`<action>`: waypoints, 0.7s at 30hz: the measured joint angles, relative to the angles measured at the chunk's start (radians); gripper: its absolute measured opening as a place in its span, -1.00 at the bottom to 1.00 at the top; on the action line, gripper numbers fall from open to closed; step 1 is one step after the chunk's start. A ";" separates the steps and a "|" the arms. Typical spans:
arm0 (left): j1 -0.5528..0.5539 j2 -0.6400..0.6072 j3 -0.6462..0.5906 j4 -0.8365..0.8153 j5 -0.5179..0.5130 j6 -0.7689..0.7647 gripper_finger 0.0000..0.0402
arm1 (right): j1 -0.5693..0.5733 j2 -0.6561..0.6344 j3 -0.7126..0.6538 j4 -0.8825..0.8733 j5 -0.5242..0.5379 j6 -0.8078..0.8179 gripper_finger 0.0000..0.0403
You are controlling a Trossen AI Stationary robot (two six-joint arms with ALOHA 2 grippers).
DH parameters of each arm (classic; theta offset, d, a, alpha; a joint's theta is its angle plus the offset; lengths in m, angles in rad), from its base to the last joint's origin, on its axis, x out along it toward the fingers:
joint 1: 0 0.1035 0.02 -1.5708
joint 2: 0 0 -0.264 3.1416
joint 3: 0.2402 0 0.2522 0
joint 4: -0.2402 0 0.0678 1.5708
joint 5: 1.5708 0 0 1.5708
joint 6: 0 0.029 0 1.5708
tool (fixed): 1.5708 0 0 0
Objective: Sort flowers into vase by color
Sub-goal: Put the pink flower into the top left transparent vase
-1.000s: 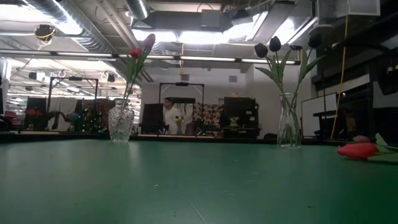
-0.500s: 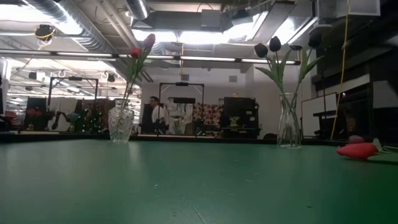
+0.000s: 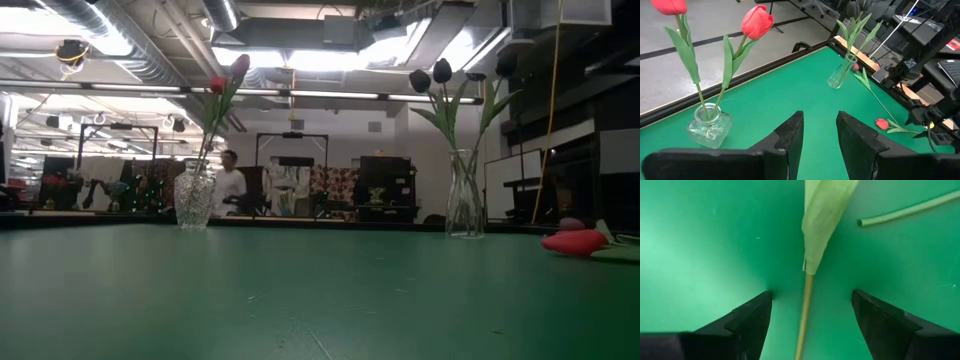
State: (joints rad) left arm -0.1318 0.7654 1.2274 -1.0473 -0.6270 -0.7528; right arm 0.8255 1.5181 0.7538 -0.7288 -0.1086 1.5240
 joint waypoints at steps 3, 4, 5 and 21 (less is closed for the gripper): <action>0.000 0.000 0.000 0.000 0.000 0.000 -0.43 | 0.007 0.032 0.003 -0.008 -0.031 -0.006 0.38; 0.000 0.000 0.000 0.000 0.000 0.000 -0.43 | 0.010 0.036 0.003 -0.009 -0.034 -0.006 0.36; 0.000 0.000 0.000 0.000 0.000 0.000 -0.43 | 0.010 0.039 0.002 -0.009 -0.034 -0.006 0.33; 0.000 0.000 0.000 -0.008 0.000 0.002 -0.43 | -0.042 0.046 -0.001 -0.004 -0.059 -0.010 -0.95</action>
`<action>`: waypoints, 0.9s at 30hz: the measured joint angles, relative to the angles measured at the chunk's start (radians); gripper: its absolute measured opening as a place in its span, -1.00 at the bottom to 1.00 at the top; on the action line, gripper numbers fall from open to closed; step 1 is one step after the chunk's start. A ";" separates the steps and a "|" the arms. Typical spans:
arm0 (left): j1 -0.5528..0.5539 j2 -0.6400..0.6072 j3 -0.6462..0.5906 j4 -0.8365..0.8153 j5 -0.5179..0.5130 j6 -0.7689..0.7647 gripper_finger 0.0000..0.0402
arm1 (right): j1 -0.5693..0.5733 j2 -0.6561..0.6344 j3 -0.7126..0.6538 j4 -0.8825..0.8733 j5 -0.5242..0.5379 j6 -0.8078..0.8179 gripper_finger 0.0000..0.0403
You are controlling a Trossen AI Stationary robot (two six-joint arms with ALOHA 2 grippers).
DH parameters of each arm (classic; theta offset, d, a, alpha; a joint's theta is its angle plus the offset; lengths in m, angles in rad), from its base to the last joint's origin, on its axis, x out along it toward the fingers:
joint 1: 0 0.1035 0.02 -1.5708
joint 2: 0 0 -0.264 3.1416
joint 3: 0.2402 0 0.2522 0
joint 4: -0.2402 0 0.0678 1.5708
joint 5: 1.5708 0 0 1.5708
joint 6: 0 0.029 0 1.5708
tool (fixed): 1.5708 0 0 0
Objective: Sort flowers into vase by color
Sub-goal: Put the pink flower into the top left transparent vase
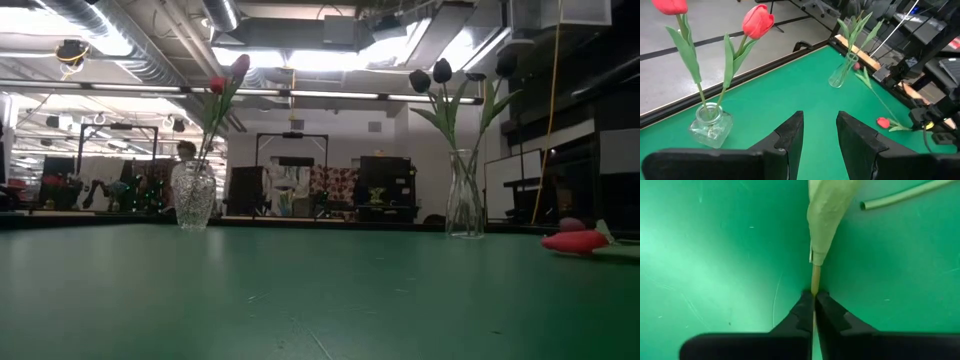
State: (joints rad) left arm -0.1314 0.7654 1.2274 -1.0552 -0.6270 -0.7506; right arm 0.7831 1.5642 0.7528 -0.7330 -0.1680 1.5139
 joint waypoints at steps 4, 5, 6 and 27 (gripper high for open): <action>0.000 0.000 0.000 -0.022 0.000 -0.002 -0.43 | -0.005 0.000 0.004 0.000 0.027 -0.001 -0.96; 0.000 0.000 0.000 -0.027 0.000 -0.004 -0.43 | -0.009 0.001 0.010 -0.002 0.040 -0.002 -0.97; 0.000 0.000 0.000 -0.029 0.000 -0.004 -0.43 | -0.010 0.002 0.016 -0.003 0.052 -0.005 -0.98; 0.000 0.000 0.000 -0.028 0.011 -0.009 -0.43 | -0.263 0.004 0.242 0.018 0.599 -0.453 -1.00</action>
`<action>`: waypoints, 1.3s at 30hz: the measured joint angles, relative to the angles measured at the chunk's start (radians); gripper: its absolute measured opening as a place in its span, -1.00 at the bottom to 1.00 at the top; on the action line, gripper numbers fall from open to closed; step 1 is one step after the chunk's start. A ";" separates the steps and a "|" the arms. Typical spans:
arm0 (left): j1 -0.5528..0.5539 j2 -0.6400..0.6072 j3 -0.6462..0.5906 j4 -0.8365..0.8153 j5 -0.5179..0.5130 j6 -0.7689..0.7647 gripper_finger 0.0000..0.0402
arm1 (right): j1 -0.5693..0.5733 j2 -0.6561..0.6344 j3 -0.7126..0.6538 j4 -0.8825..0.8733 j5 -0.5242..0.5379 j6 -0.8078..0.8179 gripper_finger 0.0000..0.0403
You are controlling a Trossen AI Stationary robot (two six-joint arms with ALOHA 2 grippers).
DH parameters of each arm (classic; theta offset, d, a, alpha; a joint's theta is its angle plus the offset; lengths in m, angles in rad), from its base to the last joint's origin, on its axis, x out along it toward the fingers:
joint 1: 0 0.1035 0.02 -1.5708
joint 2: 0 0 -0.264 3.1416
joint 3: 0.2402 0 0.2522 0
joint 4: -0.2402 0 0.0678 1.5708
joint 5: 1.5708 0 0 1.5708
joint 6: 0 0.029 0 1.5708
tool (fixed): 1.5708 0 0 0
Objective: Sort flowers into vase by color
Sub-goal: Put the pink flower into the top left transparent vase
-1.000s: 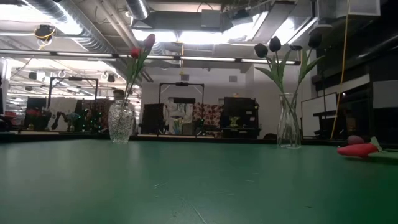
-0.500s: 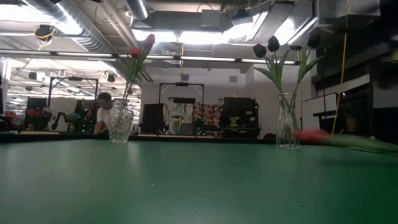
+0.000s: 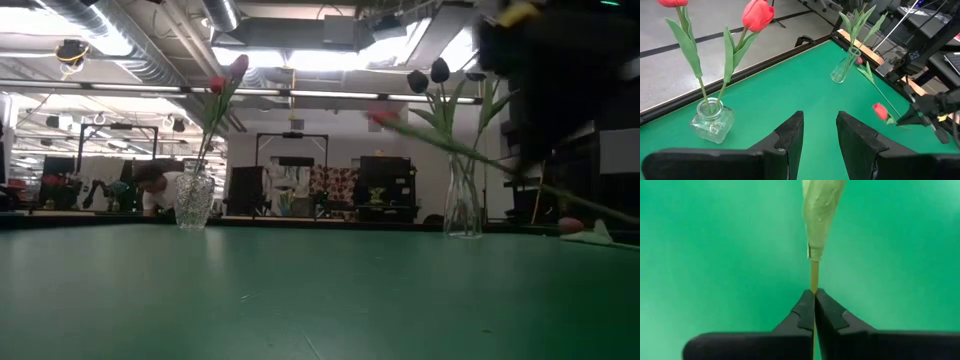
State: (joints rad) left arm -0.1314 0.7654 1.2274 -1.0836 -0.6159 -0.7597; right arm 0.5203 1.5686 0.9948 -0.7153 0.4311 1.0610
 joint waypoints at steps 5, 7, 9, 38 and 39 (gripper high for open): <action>0.000 0.000 0.000 0.000 -0.004 0.001 -0.43 | -0.127 -0.001 0.087 0.157 0.165 -0.337 -1.00; 0.000 0.000 0.000 0.000 -0.016 0.000 -0.43 | -0.190 -0.001 0.112 0.305 0.183 -0.513 -1.00; 0.000 0.000 0.000 0.000 -0.033 -0.016 -0.43 | -0.252 -0.001 0.127 0.487 0.170 -0.701 -1.00; 0.000 0.020 -0.001 0.068 -0.055 0.234 -0.43 | -0.752 0.533 0.551 1.731 -0.643 -1.176 -1.00; 0.000 0.011 -0.001 0.069 -0.055 0.245 -0.43 | -0.761 0.553 0.578 1.737 -0.653 -1.191 -1.00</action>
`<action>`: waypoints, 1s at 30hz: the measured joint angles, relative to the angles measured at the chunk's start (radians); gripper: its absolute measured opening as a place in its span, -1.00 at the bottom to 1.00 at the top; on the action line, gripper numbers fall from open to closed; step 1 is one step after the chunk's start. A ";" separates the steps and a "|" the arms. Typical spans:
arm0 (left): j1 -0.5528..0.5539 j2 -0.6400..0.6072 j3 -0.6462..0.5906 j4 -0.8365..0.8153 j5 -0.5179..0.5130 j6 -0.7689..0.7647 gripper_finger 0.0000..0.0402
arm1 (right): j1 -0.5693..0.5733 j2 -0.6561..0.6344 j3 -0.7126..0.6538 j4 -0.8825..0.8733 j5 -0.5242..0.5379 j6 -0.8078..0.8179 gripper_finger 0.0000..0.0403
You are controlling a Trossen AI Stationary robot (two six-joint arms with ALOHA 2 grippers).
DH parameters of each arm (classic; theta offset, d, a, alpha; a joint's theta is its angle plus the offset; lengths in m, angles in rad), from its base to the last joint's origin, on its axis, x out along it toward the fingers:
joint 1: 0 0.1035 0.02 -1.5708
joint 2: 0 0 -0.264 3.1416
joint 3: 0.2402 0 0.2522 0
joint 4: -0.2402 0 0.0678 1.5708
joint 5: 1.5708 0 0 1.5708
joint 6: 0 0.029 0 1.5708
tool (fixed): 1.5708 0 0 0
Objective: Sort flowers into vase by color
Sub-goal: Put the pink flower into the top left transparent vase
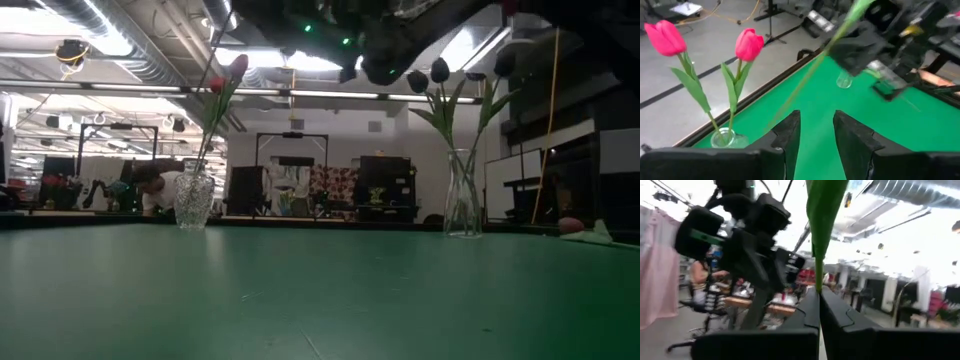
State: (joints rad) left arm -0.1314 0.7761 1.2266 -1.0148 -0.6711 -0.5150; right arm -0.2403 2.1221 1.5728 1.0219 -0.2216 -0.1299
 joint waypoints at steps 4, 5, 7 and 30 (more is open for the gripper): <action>0.000 -0.038 0.000 -0.016 -0.005 0.018 -0.43 | -0.028 0.077 0.094 -0.003 -0.025 -0.022 -1.00; 0.002 -0.044 0.000 -0.023 -0.005 0.002 -0.43 | -0.035 0.091 0.111 -0.006 -0.025 -0.024 -1.00; 0.008 -0.058 0.000 -0.043 -0.003 -0.031 -0.43 | -0.039 0.115 0.133 -0.006 -0.018 -0.027 -1.00; 0.029 -0.136 -0.206 -0.038 -0.047 -0.263 -0.43 | -0.094 0.232 0.179 -0.032 0.098 0.012 -1.00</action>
State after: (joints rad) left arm -0.1020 0.6399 1.0204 -1.0532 -0.7179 -0.7781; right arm -0.3344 2.3542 1.7522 0.9897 -0.1237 -0.1183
